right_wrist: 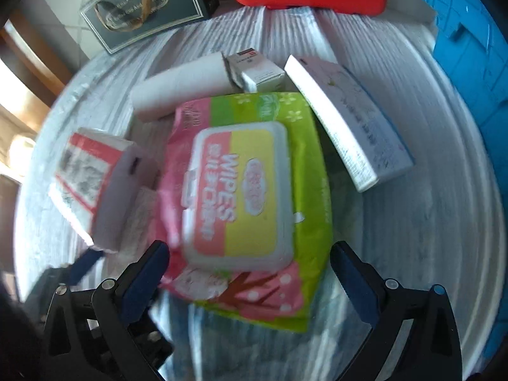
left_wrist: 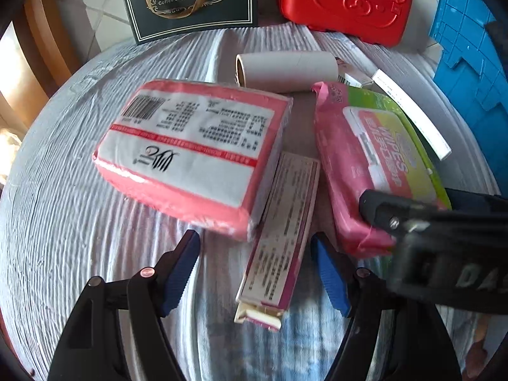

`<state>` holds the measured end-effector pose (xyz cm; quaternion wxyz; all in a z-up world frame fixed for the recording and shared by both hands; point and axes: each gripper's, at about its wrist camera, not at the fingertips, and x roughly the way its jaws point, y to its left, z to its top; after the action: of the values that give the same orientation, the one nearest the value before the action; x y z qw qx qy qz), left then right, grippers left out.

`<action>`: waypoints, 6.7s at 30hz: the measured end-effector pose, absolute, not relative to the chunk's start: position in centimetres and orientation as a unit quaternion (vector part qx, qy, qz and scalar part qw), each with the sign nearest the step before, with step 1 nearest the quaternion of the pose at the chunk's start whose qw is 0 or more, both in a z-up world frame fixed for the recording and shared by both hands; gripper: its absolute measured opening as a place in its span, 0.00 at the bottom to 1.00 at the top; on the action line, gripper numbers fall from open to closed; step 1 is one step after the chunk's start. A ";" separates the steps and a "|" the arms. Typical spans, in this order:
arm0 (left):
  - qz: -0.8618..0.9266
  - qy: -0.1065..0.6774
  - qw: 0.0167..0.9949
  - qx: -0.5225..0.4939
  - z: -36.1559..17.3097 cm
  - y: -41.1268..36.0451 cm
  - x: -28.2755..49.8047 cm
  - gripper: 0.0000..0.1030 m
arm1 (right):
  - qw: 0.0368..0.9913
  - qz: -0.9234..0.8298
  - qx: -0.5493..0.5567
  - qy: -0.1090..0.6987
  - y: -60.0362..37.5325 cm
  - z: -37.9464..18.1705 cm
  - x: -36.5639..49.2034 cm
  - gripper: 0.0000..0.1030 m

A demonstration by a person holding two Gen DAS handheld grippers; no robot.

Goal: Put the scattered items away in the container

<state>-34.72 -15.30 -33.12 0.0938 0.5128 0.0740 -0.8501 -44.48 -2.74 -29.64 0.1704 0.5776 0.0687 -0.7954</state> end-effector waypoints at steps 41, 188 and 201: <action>-0.866 0.073 0.079 0.489 -32.5 -14.1 -34.8 0.30 | 0.200 -0.799 0.559 0.098 -1.8 -30.2 -43.5 0.87; -0.833 0.037 0.108 0.542 -7.1 34.2 -67.5 0.29 | 0.156 -0.867 0.451 0.144 46.8 -2.5 -66.5 0.69; -0.791 0.040 0.104 0.602 -10.4 34.7 -67.4 0.60 | 0.149 -0.841 0.495 0.160 46.6 -6.7 -67.4 0.70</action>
<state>-67.41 34.71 -10.37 0.1039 0.6021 0.0396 -0.7907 -67.38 46.63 -6.70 0.1488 0.4947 0.1602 -0.8411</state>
